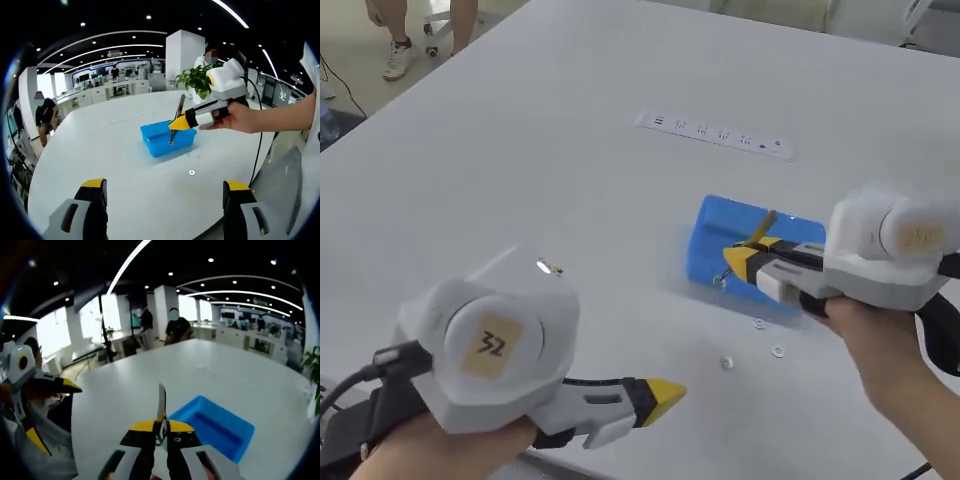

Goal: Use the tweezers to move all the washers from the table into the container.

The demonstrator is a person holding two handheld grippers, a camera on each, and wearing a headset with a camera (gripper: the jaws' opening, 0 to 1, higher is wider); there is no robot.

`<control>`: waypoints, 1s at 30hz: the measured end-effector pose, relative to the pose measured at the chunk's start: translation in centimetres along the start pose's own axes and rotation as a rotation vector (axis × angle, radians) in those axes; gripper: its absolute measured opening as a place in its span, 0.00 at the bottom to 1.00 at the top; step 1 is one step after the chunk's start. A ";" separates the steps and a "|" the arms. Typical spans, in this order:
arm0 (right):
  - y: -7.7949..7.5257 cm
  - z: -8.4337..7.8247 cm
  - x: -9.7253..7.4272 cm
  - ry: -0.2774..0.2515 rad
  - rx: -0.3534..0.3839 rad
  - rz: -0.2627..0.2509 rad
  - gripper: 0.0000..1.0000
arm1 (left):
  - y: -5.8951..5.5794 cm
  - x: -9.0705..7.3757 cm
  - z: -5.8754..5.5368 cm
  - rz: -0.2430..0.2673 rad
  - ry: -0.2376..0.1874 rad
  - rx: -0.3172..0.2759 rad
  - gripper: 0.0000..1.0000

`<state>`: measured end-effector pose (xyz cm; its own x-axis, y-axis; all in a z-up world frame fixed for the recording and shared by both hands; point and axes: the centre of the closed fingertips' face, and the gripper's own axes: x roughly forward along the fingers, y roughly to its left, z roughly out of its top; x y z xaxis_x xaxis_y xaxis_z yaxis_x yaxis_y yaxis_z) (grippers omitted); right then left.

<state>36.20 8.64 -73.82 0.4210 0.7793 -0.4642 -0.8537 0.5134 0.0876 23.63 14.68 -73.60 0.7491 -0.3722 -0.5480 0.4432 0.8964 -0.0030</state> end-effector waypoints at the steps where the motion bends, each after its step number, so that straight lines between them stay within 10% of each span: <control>1: -0.1 0.3 0.0 -0.005 -0.003 -0.005 0.04 | 0.0 0.0 -0.1 0.000 0.002 0.001 0.98; 12: -2.9 2.0 1.7 -0.035 -0.004 -0.063 0.04 | 0.5 0.1 -0.7 0.013 0.019 -0.005 0.98; 30: -6.5 -2.1 5.1 0.048 0.079 -0.093 0.04 | 1.0 0.1 -0.5 0.042 0.020 -0.018 0.98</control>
<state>43.23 8.56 -78.58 0.4807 0.7097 -0.5151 -0.7839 0.6110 0.1102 23.95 15.67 -74.10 0.7569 -0.3292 -0.5645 0.4025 0.9154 0.0059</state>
